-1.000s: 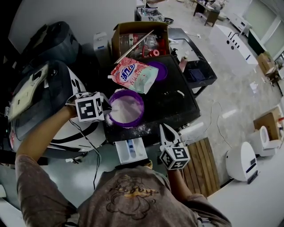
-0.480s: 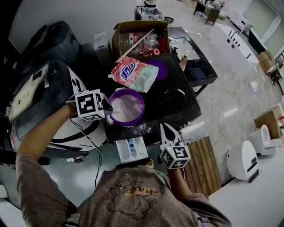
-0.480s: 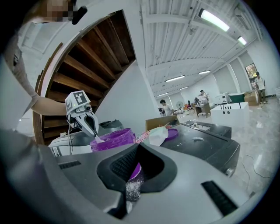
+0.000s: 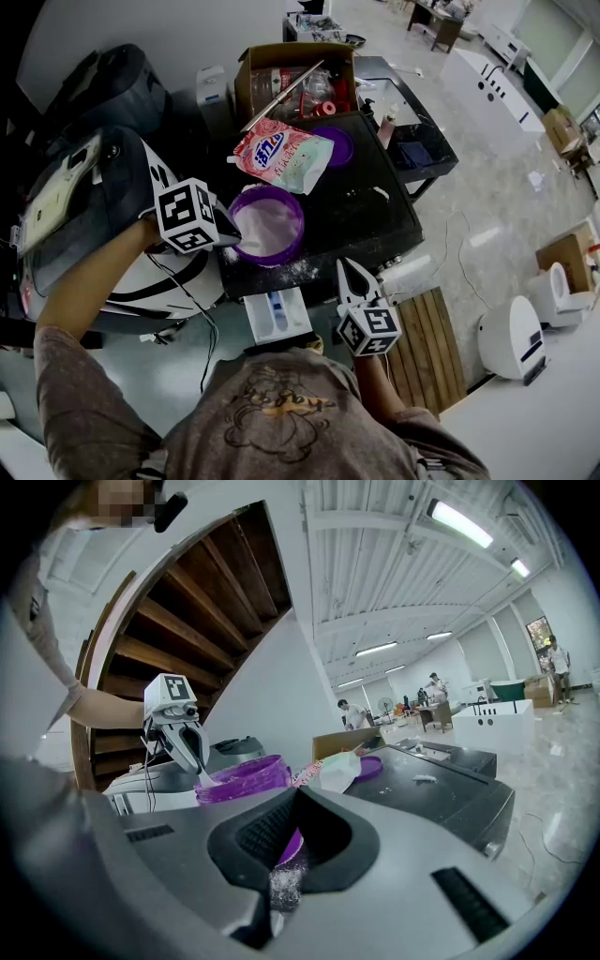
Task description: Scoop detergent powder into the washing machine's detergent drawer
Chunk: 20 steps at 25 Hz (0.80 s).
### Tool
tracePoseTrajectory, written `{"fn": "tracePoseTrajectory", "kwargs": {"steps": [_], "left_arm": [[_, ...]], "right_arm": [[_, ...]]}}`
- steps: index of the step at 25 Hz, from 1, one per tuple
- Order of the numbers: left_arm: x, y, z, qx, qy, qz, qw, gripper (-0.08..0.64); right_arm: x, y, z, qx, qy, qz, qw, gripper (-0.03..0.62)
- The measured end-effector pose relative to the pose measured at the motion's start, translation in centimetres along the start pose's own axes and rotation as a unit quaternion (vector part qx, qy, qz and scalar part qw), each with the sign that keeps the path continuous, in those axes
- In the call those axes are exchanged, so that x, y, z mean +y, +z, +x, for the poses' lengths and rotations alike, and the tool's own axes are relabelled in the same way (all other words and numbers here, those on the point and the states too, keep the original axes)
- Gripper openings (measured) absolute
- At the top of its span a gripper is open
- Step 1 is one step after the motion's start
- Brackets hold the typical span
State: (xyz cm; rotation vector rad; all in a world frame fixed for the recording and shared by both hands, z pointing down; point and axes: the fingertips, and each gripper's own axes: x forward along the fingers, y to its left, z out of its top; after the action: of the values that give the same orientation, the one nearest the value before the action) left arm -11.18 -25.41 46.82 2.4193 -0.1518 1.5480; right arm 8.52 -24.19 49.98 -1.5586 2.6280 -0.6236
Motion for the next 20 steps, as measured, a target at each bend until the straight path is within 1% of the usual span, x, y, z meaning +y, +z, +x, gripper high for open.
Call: {"fn": "tracePoseTrajectory", "kwargs": {"steps": [5, 8, 13, 16, 20], "left_arm": [[-0.4, 0.5, 0.0, -0.026, -0.026, -0.03, 0.9989, 0.023], [-0.6, 1.0, 0.0, -0.042, -0.041, -0.048, 0.9971, 0.023], [-0.5, 1.5, 0.2, -0.075, -0.062, -0.094, 0.9908, 0.023], [-0.3, 1.7, 0.3, -0.106, -0.075, -0.138, 0.9818, 0.023], [0.4, 1.7, 0.3, -0.152, -0.087, -0.204, 0.9631, 0.023]], "right_arm": [[0.2, 0.6, 0.0, 0.0, -0.003, -0.012, 1.0, -0.008], [0.1, 0.4, -0.1, 0.001, 0.0, -0.01, 1.0, -0.008], [0.4, 0.9, -0.1, 0.0, -0.005, -0.014, 1.0, -0.008], [0.4, 0.7, -0.3, 0.002, -0.004, -0.011, 1.0, -0.008], [0.5, 1.3, -0.4, -0.003, -0.004, -0.011, 1.0, -0.008]]}}
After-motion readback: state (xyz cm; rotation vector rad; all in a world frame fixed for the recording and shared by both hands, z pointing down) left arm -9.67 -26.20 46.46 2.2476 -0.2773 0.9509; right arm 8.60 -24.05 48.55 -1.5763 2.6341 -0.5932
